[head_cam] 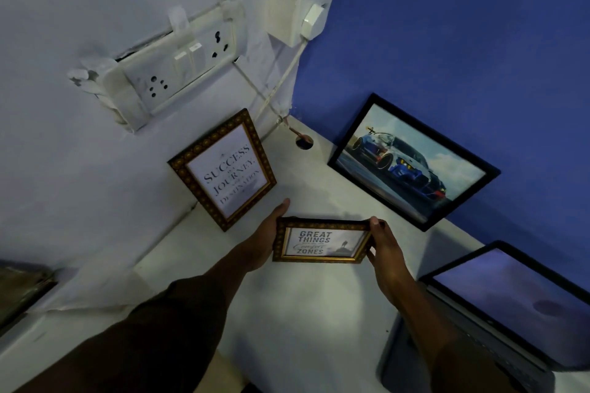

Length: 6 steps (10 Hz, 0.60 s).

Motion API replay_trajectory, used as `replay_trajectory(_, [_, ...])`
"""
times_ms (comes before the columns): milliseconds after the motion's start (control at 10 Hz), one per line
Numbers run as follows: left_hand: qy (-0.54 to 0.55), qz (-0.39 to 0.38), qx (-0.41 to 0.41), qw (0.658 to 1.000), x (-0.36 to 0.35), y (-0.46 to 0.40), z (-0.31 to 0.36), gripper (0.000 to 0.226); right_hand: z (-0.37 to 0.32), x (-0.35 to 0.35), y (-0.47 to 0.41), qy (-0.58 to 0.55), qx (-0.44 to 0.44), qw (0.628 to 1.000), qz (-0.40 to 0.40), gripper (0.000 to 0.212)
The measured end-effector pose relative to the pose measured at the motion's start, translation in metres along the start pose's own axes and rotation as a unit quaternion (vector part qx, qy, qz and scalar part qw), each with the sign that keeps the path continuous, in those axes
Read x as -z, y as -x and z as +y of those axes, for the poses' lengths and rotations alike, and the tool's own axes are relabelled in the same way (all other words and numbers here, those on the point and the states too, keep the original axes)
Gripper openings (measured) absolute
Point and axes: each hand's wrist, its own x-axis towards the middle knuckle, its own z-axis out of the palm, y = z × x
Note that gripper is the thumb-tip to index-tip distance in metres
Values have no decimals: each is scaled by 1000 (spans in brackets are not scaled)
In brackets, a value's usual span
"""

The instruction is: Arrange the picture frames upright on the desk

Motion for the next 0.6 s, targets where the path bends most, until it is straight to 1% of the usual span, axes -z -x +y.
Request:
replay_trajectory(100, [-6, -7, 13, 1000, 6, -9, -16, 87, 14, -4, -6, 1, -5, 1000, -5, 30])
replay_trajectory(200, [14, 10, 18, 1000, 10, -16, -30, 81, 18, -9, -10, 5, -9, 1000, -5, 31])
replay_trajectory(300, [1, 39, -21, 999, 5, -15, -29, 67, 16, -7, -10, 10, -14, 1000, -5, 32])
replay_trajectory(400, [-26, 110, -75, 991, 4, -12, -28, 67, 11, -5, -7, 33, -22, 999, 5, 33])
replay_trajectory(500, [-39, 158, -83, 983, 11, -12, -36, 68, 13, 2, 1, 57, -19, 998, 29, 39])
replay_trajectory(600, [-11, 201, -76, 977, 17, -6, -47, 70, 19, 13, 7, 60, -11, 997, 45, 46])
